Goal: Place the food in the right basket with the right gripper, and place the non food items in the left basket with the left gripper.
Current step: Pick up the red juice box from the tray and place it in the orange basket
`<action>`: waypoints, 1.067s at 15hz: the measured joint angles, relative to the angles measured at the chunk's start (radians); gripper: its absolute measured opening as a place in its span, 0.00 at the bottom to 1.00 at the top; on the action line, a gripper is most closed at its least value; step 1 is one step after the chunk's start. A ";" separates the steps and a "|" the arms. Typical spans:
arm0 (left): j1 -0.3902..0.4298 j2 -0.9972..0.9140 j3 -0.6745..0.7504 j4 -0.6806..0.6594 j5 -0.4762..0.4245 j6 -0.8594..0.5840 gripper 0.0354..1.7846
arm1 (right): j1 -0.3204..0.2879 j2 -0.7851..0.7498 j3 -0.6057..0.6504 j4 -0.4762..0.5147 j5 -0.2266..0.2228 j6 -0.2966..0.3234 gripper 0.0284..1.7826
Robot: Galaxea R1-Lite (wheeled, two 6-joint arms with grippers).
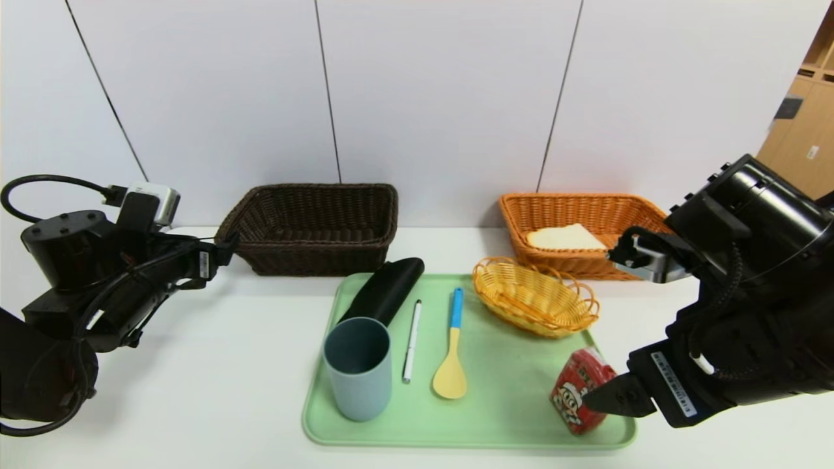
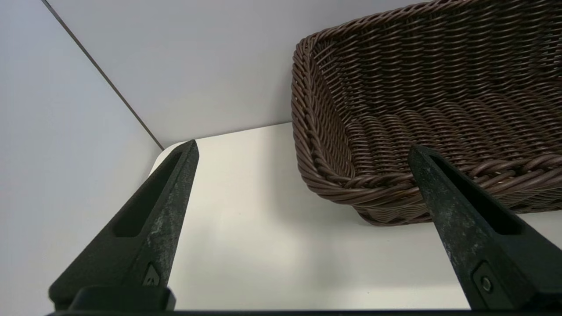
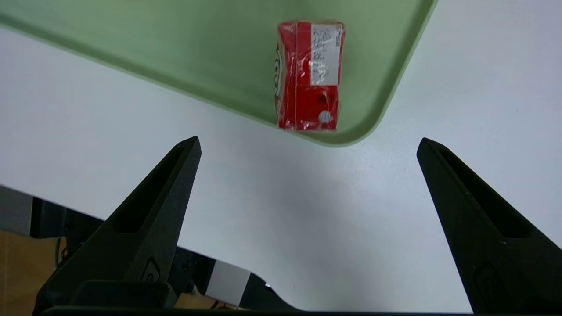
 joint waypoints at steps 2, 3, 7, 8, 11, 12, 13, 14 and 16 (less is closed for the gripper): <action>0.000 0.006 -0.001 0.000 -0.001 0.000 0.94 | 0.000 0.022 0.072 -0.103 -0.018 -0.005 0.95; 0.000 0.008 -0.002 0.000 0.000 0.001 0.94 | -0.001 0.034 0.095 -0.155 -0.028 -0.005 0.95; 0.000 0.025 -0.008 -0.028 -0.001 -0.002 0.94 | -0.003 0.091 0.130 -0.226 -0.042 -0.010 0.95; 0.000 0.031 -0.010 -0.042 -0.002 -0.002 0.94 | -0.005 0.103 0.132 -0.226 -0.045 -0.010 0.95; 0.001 0.050 -0.011 -0.056 -0.001 -0.003 0.94 | -0.006 0.124 0.134 -0.228 -0.046 -0.011 0.95; 0.001 0.055 -0.011 -0.057 -0.001 -0.003 0.94 | -0.005 0.127 0.134 -0.232 -0.045 -0.012 0.95; 0.001 0.060 -0.012 -0.057 -0.001 -0.003 0.94 | -0.005 0.130 0.137 -0.245 -0.046 -0.012 0.95; 0.001 0.063 -0.012 -0.058 -0.001 -0.003 0.94 | -0.005 0.132 0.143 -0.264 -0.046 -0.014 0.95; 0.001 0.067 -0.012 -0.058 -0.002 -0.002 0.94 | -0.004 0.135 0.153 -0.278 -0.046 -0.019 0.73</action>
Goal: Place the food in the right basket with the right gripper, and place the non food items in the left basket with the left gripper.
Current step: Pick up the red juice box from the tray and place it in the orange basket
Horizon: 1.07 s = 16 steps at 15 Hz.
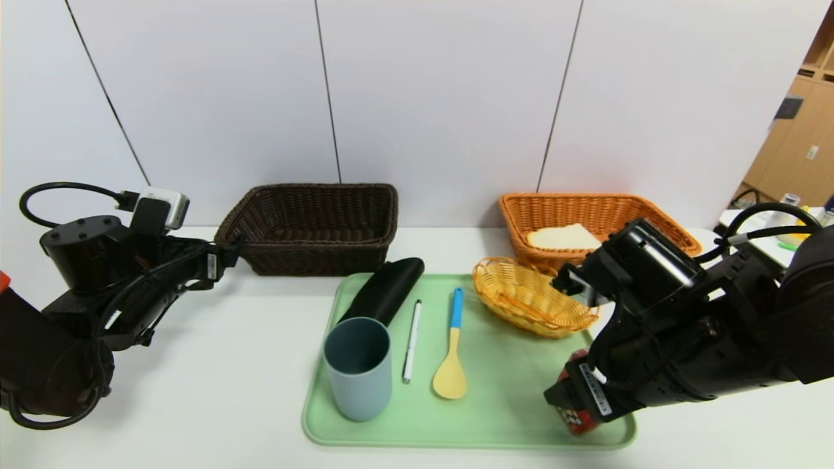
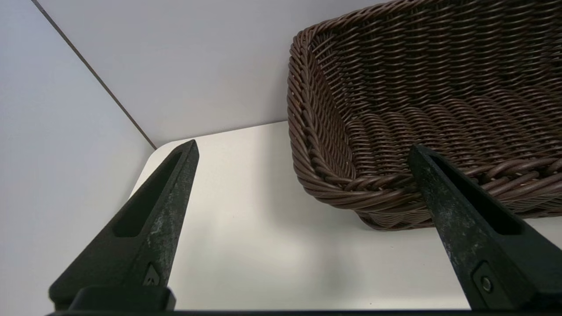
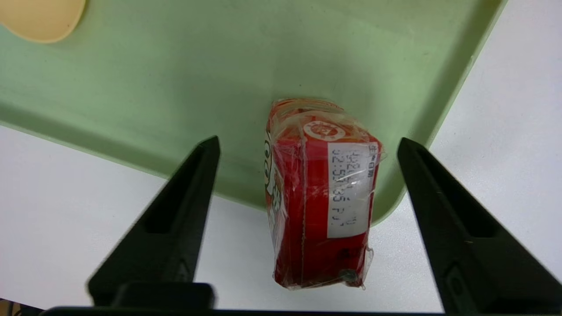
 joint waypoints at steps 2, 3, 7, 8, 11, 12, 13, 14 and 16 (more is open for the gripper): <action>0.000 0.005 -0.004 0.000 0.000 0.000 0.94 | 0.004 0.000 0.007 0.000 -0.001 0.000 0.57; 0.000 0.007 -0.005 0.000 -0.001 0.000 0.94 | 0.004 0.000 0.008 0.000 -0.001 -0.001 0.51; 0.000 0.015 -0.007 0.000 0.001 0.000 0.94 | 0.007 0.000 0.010 0.000 -0.001 -0.002 0.21; 0.000 0.015 -0.007 -0.003 0.000 0.000 0.94 | 0.007 -0.001 0.010 0.000 -0.001 -0.002 0.21; 0.000 0.021 -0.007 -0.008 0.001 0.000 0.94 | 0.010 -0.007 0.009 0.001 -0.003 -0.002 0.21; 0.000 0.022 -0.007 -0.009 0.000 0.000 0.94 | 0.013 -0.013 0.005 0.000 -0.003 -0.002 0.21; 0.001 0.023 -0.006 -0.009 0.001 0.000 0.94 | 0.019 -0.026 -0.004 -0.006 -0.005 -0.005 0.21; 0.001 0.024 -0.006 -0.010 0.002 0.000 0.94 | 0.031 -0.048 -0.023 -0.018 -0.012 -0.015 0.21; 0.000 0.025 -0.008 -0.020 0.002 0.000 0.94 | 0.053 -0.098 -0.065 -0.066 -0.045 -0.066 0.21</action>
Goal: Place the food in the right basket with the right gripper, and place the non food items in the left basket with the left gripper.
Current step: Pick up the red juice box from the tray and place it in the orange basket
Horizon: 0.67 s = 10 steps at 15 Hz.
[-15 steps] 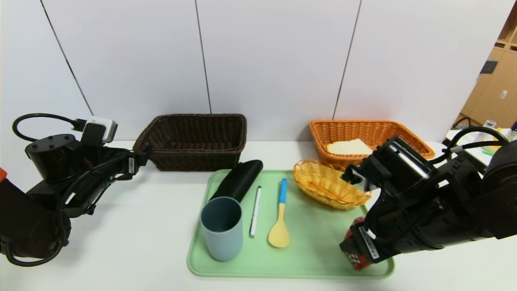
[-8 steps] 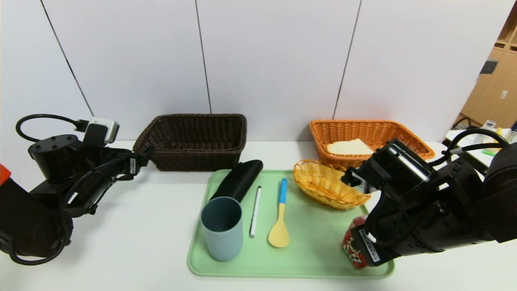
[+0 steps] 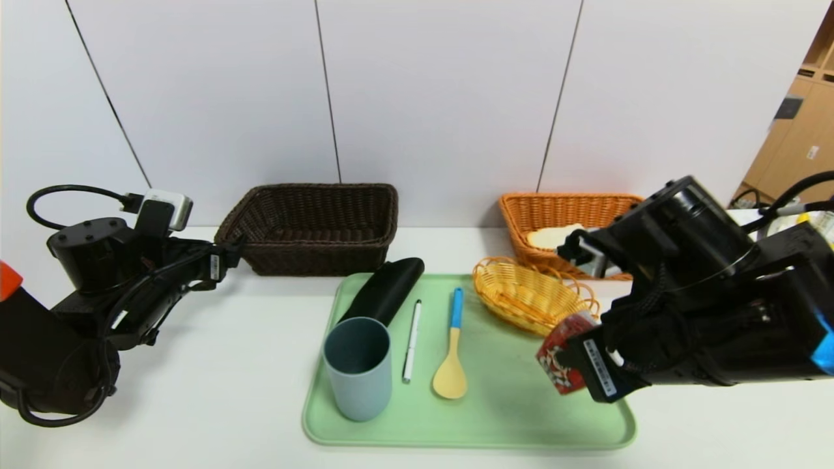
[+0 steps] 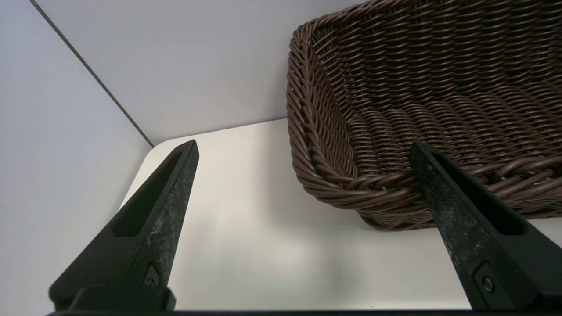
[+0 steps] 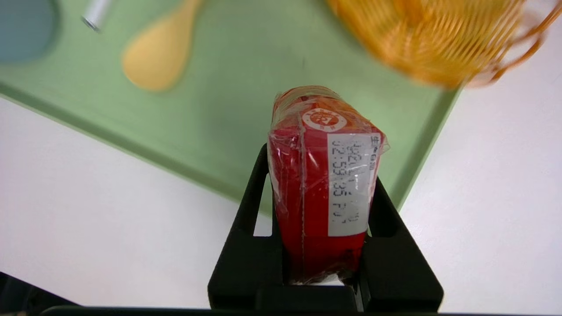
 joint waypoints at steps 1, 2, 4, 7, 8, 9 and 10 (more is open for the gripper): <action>0.000 0.002 0.000 -0.015 -0.001 0.000 0.94 | 0.005 -0.024 -0.013 -0.027 -0.011 -0.029 0.21; 0.000 0.004 0.002 -0.030 -0.001 0.000 0.94 | 0.006 -0.047 -0.029 -0.078 -0.014 -0.055 0.21; 0.000 0.006 0.003 -0.034 -0.001 0.000 0.94 | -0.035 -0.081 -0.086 -0.156 -0.013 -0.106 0.21; -0.001 0.004 -0.016 -0.039 -0.001 -0.001 0.94 | -0.166 -0.076 -0.190 -0.170 0.005 -0.150 0.21; -0.001 0.001 -0.023 -0.049 -0.001 -0.002 0.94 | -0.210 -0.067 -0.220 -0.168 0.025 -0.153 0.21; -0.001 -0.003 -0.027 -0.063 -0.001 -0.003 0.94 | -0.255 -0.054 -0.247 -0.168 0.049 -0.154 0.21; 0.000 -0.008 -0.029 -0.071 -0.001 -0.003 0.94 | -0.294 -0.040 -0.264 -0.169 0.063 -0.155 0.21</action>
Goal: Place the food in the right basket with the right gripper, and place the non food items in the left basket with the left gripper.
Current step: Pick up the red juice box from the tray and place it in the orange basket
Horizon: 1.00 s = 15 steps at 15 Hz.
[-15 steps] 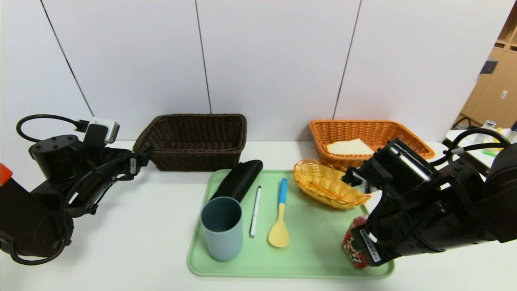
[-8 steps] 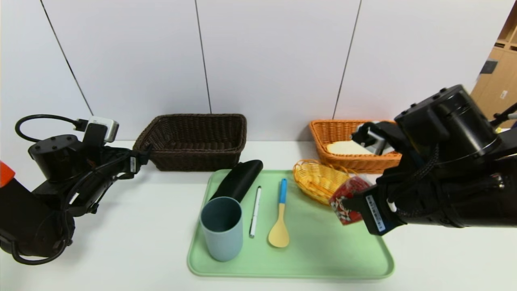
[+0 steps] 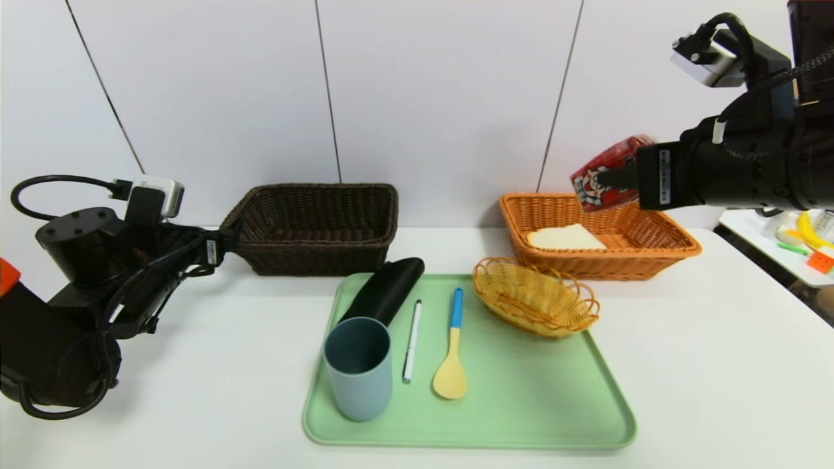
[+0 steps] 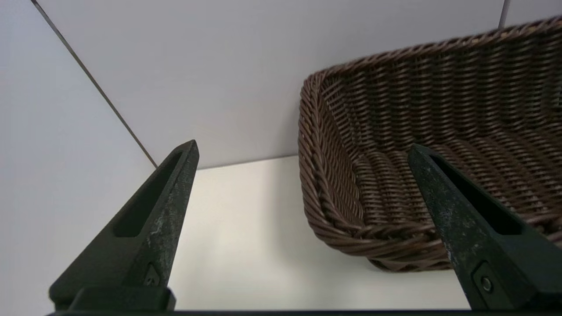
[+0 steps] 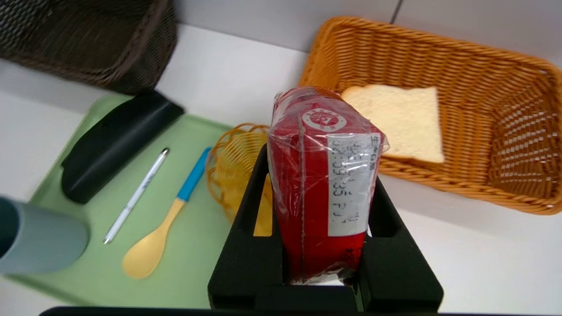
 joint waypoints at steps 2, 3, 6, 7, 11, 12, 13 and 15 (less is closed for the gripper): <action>0.001 -0.015 -0.001 -0.003 -0.001 -0.003 0.94 | -0.062 0.030 -0.022 -0.003 0.011 0.000 0.21; 0.001 -0.023 0.000 -0.001 -0.001 -0.002 0.94 | -0.081 0.041 -0.027 -0.004 0.012 0.001 0.21; 0.001 -0.051 0.003 0.003 -0.001 -0.003 0.94 | -0.125 0.074 -0.047 -0.006 0.014 0.002 0.21; 0.000 -0.060 0.004 0.003 -0.002 -0.004 0.94 | -0.138 0.089 -0.053 -0.007 0.015 0.002 0.21; 0.001 -0.093 0.005 0.027 -0.002 -0.003 0.94 | -0.212 0.187 -0.074 -0.024 0.011 0.001 0.21; 0.001 -0.104 0.005 0.050 -0.002 -0.003 0.94 | -0.226 0.214 -0.079 -0.046 0.009 0.001 0.21; 0.001 -0.118 0.005 0.082 -0.001 -0.004 0.94 | -0.238 0.239 -0.085 -0.073 0.007 0.000 0.21; 0.000 -0.155 0.001 0.158 0.001 -0.004 0.94 | -0.259 0.294 -0.105 -0.107 0.003 0.000 0.21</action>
